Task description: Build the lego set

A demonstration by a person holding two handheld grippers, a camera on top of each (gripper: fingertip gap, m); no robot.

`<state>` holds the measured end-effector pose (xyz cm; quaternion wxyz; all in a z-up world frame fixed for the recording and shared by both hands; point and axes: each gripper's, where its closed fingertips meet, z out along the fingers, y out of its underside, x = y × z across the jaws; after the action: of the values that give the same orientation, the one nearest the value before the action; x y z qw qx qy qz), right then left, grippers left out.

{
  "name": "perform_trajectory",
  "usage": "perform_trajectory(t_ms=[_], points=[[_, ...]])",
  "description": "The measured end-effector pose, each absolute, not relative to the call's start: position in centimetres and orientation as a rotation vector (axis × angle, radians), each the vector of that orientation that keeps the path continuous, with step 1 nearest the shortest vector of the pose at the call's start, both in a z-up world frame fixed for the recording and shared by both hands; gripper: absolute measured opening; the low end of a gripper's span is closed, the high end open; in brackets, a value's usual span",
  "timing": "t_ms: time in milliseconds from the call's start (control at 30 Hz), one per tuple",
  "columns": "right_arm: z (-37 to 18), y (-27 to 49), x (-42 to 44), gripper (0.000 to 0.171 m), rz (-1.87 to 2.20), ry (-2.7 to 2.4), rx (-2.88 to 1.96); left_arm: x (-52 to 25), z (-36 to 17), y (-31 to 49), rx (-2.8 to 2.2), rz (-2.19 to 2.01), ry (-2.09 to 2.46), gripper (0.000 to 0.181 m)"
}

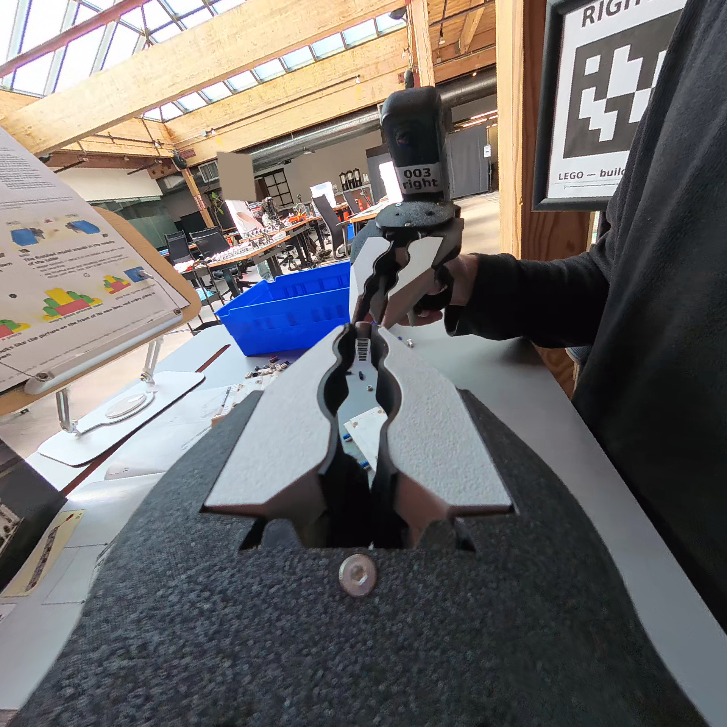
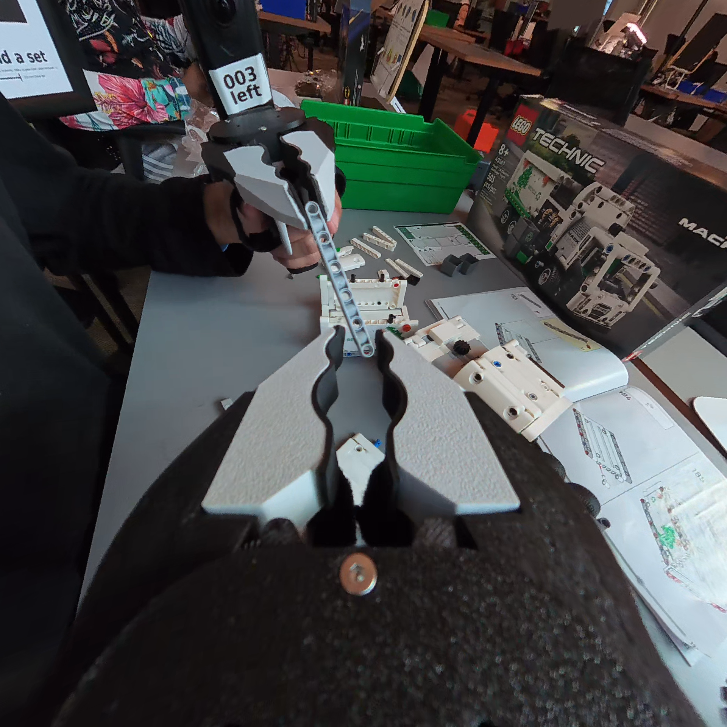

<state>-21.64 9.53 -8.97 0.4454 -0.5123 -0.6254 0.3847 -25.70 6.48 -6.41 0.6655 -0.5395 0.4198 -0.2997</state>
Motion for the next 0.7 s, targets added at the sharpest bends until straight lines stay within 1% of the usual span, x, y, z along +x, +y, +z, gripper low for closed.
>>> perform_trajectory(t_ms=[467,567,700], points=[[-9.1,9.9,-21.6,0.010,0.980,-1.535,-1.304,-25.6,-6.9,6.7,-1.223,-0.627,0.968,0.005],[-9.3,9.7,-21.6,0.010,0.992,-1.543,-1.315,-25.6,-7.2,7.0,-1.216,-0.544,0.971,0.005],[-9.4,9.8,-21.4,0.010,0.981,-1.548,-1.335,-24.6,-9.0,6.8,-1.195,-0.328,1.071,0.005]])
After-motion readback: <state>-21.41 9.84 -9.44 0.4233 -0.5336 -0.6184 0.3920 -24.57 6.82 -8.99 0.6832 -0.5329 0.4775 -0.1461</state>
